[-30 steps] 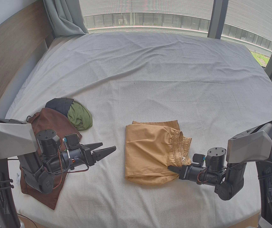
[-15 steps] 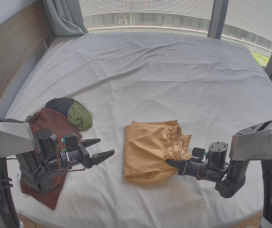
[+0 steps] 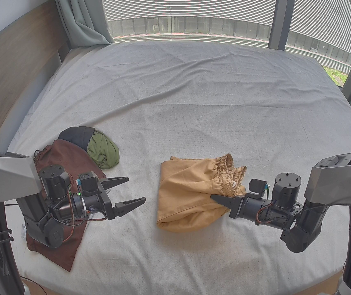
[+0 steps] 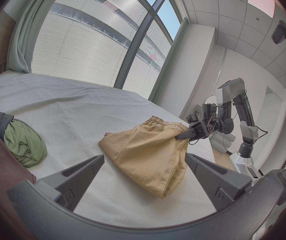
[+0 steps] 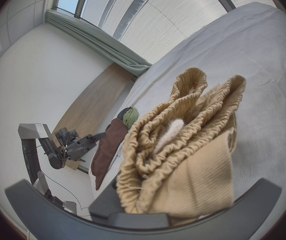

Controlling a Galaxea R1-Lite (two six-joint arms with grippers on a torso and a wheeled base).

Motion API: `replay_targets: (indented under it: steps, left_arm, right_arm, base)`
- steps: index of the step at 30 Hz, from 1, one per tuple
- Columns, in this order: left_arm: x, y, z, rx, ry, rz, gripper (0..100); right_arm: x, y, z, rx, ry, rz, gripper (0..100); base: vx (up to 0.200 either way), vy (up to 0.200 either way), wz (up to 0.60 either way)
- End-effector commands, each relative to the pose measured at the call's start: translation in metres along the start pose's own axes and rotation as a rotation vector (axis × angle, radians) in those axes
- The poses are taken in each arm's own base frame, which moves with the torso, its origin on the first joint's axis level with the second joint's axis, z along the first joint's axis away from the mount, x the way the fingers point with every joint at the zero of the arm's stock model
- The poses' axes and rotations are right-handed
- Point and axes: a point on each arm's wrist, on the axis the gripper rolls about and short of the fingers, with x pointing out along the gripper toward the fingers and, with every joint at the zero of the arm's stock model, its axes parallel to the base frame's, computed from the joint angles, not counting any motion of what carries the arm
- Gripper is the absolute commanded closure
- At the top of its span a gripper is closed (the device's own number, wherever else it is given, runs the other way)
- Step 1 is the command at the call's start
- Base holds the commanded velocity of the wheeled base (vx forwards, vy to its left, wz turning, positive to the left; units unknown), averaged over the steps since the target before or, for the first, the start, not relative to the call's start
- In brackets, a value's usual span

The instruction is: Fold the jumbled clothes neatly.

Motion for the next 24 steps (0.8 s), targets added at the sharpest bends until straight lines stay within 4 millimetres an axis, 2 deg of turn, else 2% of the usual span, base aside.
replay_targets:
  steps: [1,10,24]
  left_arm:
    - [-0.001,-0.001,0.001,0.001,-0.002,0.000,0]
    - [0.000,-0.002,0.001,-0.001,0.001,-0.002,0]
    - [0.000,-0.001,-0.001,-0.006,0.005,0.000,0]
  right_arm:
    - [-0.002,0.013,0.013,-0.025,-0.032,0.046,100]
    - [-0.007,0.031,0.034,-0.068,-0.070,0.141,100]
    - [0.002,0.035,0.055,-0.083,-0.111,0.225,100]
  base:
    - [0.000,0.000,0.00]
    - [0.000,0.000,0.00]
    - [0.000,0.000,0.00]
